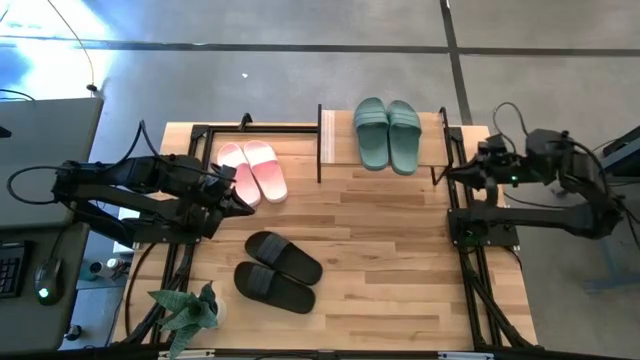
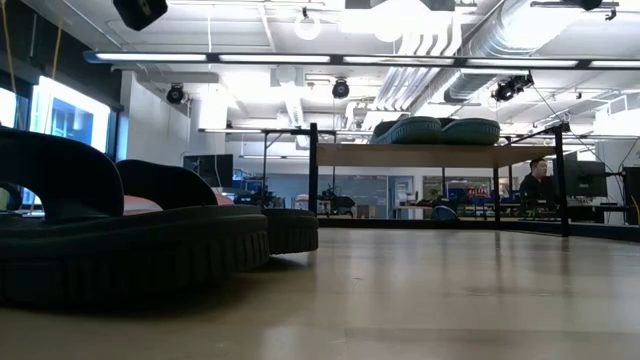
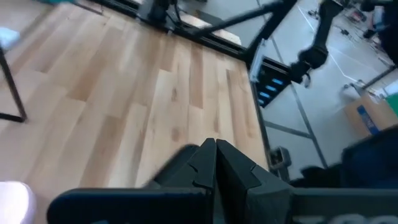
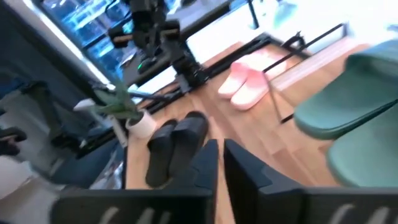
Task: Pick and place slides into the shelf
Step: Put the left pink slide under the shelf
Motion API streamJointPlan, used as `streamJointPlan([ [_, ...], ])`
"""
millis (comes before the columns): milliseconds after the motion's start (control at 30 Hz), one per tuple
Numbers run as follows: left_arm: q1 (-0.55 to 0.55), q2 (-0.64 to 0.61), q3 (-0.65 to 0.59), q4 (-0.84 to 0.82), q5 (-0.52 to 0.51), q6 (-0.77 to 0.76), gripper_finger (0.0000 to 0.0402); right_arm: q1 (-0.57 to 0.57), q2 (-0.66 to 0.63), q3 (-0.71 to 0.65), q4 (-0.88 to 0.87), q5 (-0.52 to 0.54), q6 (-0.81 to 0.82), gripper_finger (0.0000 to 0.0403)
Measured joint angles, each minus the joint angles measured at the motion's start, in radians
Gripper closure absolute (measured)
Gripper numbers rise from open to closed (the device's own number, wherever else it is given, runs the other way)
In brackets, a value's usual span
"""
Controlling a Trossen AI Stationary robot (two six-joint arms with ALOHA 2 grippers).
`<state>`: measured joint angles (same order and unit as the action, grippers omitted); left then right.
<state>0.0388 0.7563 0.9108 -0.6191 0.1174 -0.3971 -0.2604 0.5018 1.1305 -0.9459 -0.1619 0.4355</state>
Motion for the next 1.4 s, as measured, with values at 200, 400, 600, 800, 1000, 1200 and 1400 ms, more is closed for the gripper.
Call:
streamJointPlan([
  [200, 0.0, 0.025, 0.0, 0.083, -0.113, -0.04, 0.0401, 0.0, -0.021, 0.0, -0.008, 0.03, 0.037, 0.0388],
  [400, 0.0, 0.065, 0.0, 0.148, -0.136, -0.185, 0.0401, 0.0, -0.019, 0.0, -0.068, 0.03, 0.035, 0.0386],
  [600, 0.0, 0.125, 0.0, 0.152, -0.193, -0.326, 0.0401, 0.0, -0.019, 0.0, -0.081, 0.049, -0.011, 0.0394],
  [800, 0.001, 0.201, 0.0, 0.26, -0.153, -0.445, 0.0401, 0.0, -0.019, 0.0, -0.082, 0.049, -0.036, 0.04],
  [1000, 0.0, 0.228, 0.0, 0.417, -0.188, -0.541, 0.0401, 0.0, -0.019, 0.0, -0.083, 0.045, -0.055, 0.0401],
  [1200, 0.0, 0.242, 0.0, 0.624, -0.127, -0.538, 0.0401, -0.001, -0.019, 0.0, -0.095, 0.038, -0.123, 0.0401],
  [1400, 0.0, 0.229, 0.097, 0.731, -0.136, -0.335, 0.0401, -0.001, -0.019, 0.0, -0.12, 0.039, -0.147, 0.0401],
])
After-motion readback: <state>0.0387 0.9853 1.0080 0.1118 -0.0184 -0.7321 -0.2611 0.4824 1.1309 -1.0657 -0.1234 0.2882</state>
